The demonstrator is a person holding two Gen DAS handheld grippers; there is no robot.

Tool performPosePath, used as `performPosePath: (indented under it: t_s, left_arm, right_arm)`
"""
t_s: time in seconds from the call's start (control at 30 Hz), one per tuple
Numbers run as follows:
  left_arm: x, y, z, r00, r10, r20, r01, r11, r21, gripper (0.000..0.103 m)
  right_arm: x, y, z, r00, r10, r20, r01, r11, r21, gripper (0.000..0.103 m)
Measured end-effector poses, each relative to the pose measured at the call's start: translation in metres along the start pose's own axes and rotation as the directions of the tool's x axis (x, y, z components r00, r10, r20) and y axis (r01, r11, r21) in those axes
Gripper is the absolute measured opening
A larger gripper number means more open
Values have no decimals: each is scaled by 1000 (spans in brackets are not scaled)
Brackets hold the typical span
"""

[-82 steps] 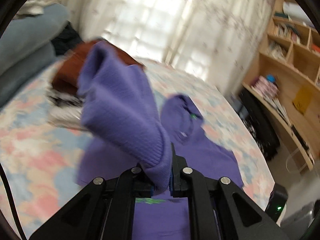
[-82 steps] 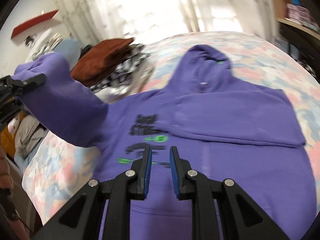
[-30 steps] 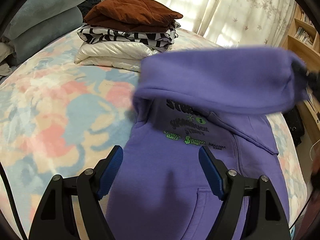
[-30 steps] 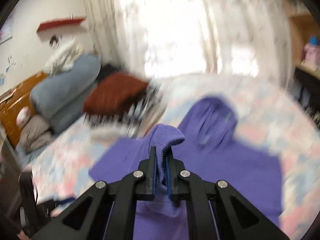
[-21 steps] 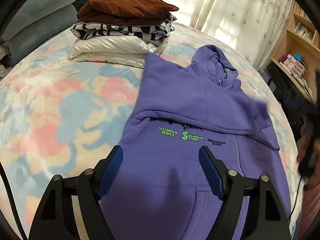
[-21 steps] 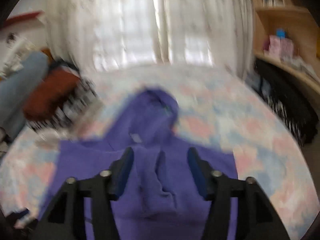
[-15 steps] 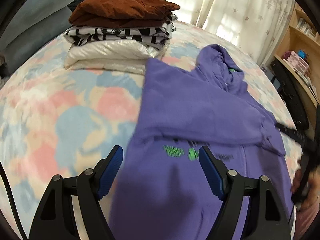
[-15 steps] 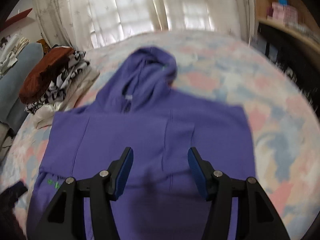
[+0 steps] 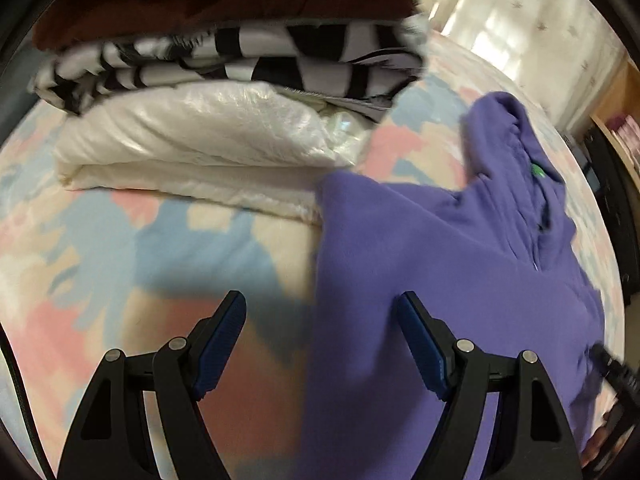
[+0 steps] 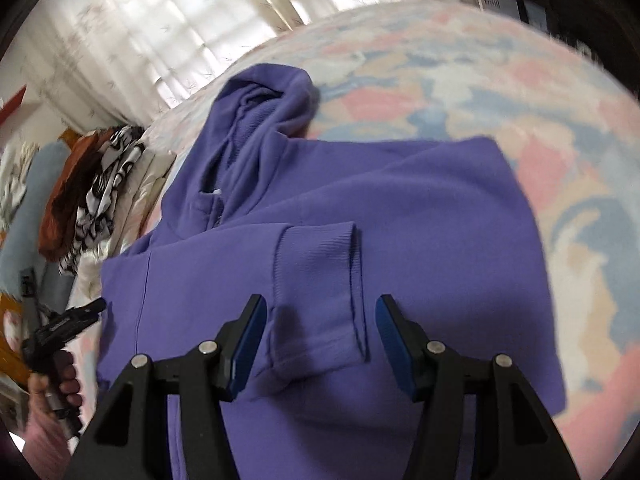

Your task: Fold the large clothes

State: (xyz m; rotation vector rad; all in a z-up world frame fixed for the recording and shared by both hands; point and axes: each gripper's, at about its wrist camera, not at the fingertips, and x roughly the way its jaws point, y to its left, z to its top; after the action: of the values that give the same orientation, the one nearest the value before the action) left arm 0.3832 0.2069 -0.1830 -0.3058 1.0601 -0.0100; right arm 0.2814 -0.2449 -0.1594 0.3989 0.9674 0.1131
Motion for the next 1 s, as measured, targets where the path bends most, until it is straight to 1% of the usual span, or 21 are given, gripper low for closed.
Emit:
performPosePath:
  t_s: [0.1, 0.17, 0.2, 0.23, 0.27, 0.3, 0.33, 0.37, 0.47, 0.5, 0.53, 0.57, 0.6, 0.63, 0.67, 0.7, 0.77, 0.83, 0.9, 0.93, 1.0]
  left_arm:
    - [22, 7, 9, 999, -35, -28, 34, 998, -56, 77]
    - [28, 9, 10, 999, -41, -17, 40, 996, -77, 74]
    - [28, 8, 10, 999, -39, 0, 39, 996, -76, 66]
    - [25, 5, 10, 998, -53, 21, 54, 997, -57, 39]
    - [23, 1, 9, 996, -85, 29, 86, 996, -37, 18]
    - [18, -4, 9, 995, -86, 41, 87, 996, -22, 17]
    - [12, -9, 9, 995, -53, 79, 53, 999, -2, 15]
    - [5, -15, 8, 993, -38, 114, 35, 999, 27, 14]
    - [-8, -21, 2, 980, -29, 197, 16, 997, 70, 13]
    - [-8, -20, 1, 978, -26, 207, 11, 997, 72, 13]
    - [-2, -16, 0, 980, -23, 198, 7, 997, 77, 13]
    - [4, -13, -2, 984, -11, 180, -3, 997, 78, 14]
    - [10, -10, -4, 987, -5, 158, -7, 997, 75, 15]
    - [13, -9, -4, 989, -6, 150, -5, 998, 68, 19]
    - [11, -7, -5, 988, 3, 155, -12, 998, 61, 28]
    - [7, -7, -5, 987, 21, 160, -30, 998, 55, 33]
    - [-3, -9, -7, 981, 68, 181, -80, 995, 62, 51]
    - [-14, -15, -12, 972, 130, 197, -154, 982, 111, 54]
    - [-26, -24, -22, 958, 182, 224, -223, 959, 176, 54]
    - [-34, -28, -29, 955, 181, 235, -232, 950, 208, 54]
    - [-48, -35, -40, 963, 145, 227, -199, 951, 235, 54]
  right_arm:
    - [13, -6, 4, 999, 44, -11, -44, 998, 34, 57]
    - [19, -5, 7, 997, 72, 2, -72, 997, 39, 57]
    - [21, -4, 9, 997, 74, 5, -74, 996, 39, 57]
    - [22, -2, 11, 997, 73, 7, -74, 997, 35, 57]
    - [24, 0, 13, 997, 74, 5, -74, 997, 26, 51]
    - [26, 7, 15, 997, 76, 1, -76, 997, -9, 40]
    - [26, 11, 17, 997, 80, -7, -80, 996, -37, 14]
    - [26, 21, 19, 996, 89, -15, -90, 993, -81, 14]
    - [9, 40, 20, 993, 90, 81, -75, 983, -166, 13]
    - [3, 44, 18, 986, 107, 129, -81, 979, -187, 13]
    - [3, 44, 18, 985, 92, 146, -63, 980, -191, 13]
    - [12, 41, 18, 989, 38, 141, -12, 984, -180, 14]
    - [25, 35, 18, 995, -10, 101, 26, 986, -162, 16]
    - [35, 29, 17, 997, -44, 63, 53, 988, -146, 23]
    - [41, 18, 16, 999, -32, 35, 36, 994, -100, 25]
    - [38, 12, 17, 999, 1, 38, 1, 998, -62, 27]
    - [28, 2, 19, 999, 30, 24, -30, 999, 16, 36]
    - [15, -3, 17, 999, 26, 37, -28, 999, 40, 37]
    - [1, 0, 13, 998, 20, 62, -21, 1000, 7, 37]
    - [-4, 2, 9, 997, 15, 71, -15, 1000, -9, 37]
    - [-15, 10, 2, 996, 22, 86, -18, 999, -41, 37]
